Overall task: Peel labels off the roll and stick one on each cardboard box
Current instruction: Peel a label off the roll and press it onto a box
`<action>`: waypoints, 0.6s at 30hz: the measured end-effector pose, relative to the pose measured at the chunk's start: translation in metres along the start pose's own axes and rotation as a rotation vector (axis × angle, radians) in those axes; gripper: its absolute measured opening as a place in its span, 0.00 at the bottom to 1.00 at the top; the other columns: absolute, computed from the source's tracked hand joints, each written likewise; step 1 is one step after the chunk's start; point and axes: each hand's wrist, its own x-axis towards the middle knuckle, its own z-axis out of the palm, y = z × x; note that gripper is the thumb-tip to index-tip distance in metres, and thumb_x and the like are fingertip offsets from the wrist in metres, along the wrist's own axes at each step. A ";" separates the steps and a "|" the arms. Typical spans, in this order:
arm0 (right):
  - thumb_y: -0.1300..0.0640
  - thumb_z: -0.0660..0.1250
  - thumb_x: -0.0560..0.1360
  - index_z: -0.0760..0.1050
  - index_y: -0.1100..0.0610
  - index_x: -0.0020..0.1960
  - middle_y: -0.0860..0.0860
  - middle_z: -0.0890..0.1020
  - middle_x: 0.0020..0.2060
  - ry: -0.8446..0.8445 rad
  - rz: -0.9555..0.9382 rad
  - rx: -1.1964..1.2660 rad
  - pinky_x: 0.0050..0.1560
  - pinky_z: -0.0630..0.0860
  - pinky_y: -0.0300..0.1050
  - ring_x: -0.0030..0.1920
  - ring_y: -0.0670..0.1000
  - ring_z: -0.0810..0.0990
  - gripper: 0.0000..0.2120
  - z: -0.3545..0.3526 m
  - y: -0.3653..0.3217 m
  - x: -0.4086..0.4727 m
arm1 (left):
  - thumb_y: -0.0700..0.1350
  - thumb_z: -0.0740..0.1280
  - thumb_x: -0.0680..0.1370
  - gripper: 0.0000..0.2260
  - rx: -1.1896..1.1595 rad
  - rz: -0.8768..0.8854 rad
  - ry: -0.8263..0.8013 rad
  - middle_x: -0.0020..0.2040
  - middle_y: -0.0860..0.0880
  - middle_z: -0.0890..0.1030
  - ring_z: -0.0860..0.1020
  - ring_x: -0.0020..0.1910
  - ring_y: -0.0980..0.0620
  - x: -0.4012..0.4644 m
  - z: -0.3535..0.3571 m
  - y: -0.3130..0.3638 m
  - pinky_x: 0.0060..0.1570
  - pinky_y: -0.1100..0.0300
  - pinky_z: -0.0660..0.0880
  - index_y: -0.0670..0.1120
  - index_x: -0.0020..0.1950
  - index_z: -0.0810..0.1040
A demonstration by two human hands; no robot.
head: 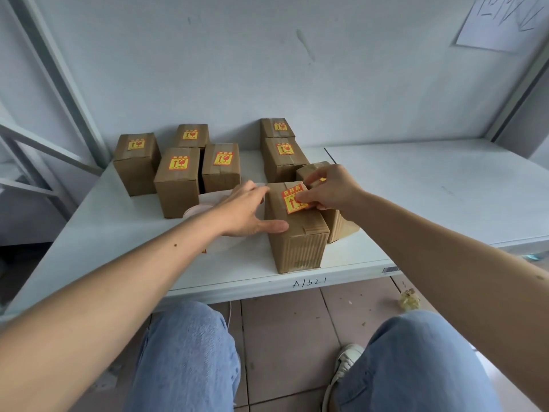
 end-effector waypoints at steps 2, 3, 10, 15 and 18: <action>0.54 0.78 0.68 0.80 0.57 0.55 0.52 0.81 0.49 0.002 0.001 0.004 0.32 0.76 0.37 0.36 0.45 0.81 0.18 0.002 0.001 0.001 | 0.75 0.62 0.60 0.51 0.002 0.003 -0.003 0.72 0.46 0.63 0.64 0.69 0.46 0.000 0.000 0.000 0.65 0.44 0.69 0.49 0.77 0.56; 0.54 0.78 0.68 0.80 0.57 0.55 0.52 0.81 0.49 0.003 0.000 0.005 0.32 0.77 0.37 0.36 0.46 0.81 0.18 0.002 0.001 0.002 | 0.75 0.62 0.60 0.51 0.001 0.005 -0.005 0.72 0.46 0.63 0.64 0.69 0.46 0.000 0.000 0.000 0.65 0.44 0.69 0.49 0.77 0.56; 0.54 0.77 0.69 0.79 0.57 0.56 0.54 0.81 0.51 -0.005 -0.010 -0.035 0.30 0.76 0.36 0.37 0.46 0.82 0.18 0.004 0.000 0.003 | 0.72 0.64 0.63 0.48 0.013 0.014 0.004 0.73 0.46 0.63 0.61 0.71 0.46 0.001 0.001 0.001 0.67 0.44 0.67 0.48 0.76 0.57; 0.55 0.78 0.69 0.79 0.59 0.57 0.50 0.78 0.52 0.013 -0.090 -0.127 0.33 0.77 0.37 0.45 0.49 0.81 0.19 0.005 0.000 0.004 | 0.70 0.66 0.66 0.45 0.041 0.028 -0.004 0.73 0.45 0.63 0.62 0.71 0.46 0.004 0.001 0.002 0.67 0.45 0.67 0.48 0.75 0.58; 0.55 0.78 0.68 0.80 0.58 0.55 0.52 0.79 0.54 0.053 -0.145 -0.215 0.45 0.81 0.44 0.53 0.51 0.80 0.18 0.007 0.000 0.006 | 0.71 0.66 0.64 0.45 0.044 0.016 -0.018 0.72 0.45 0.64 0.63 0.70 0.46 0.006 -0.001 0.002 0.66 0.45 0.67 0.48 0.74 0.60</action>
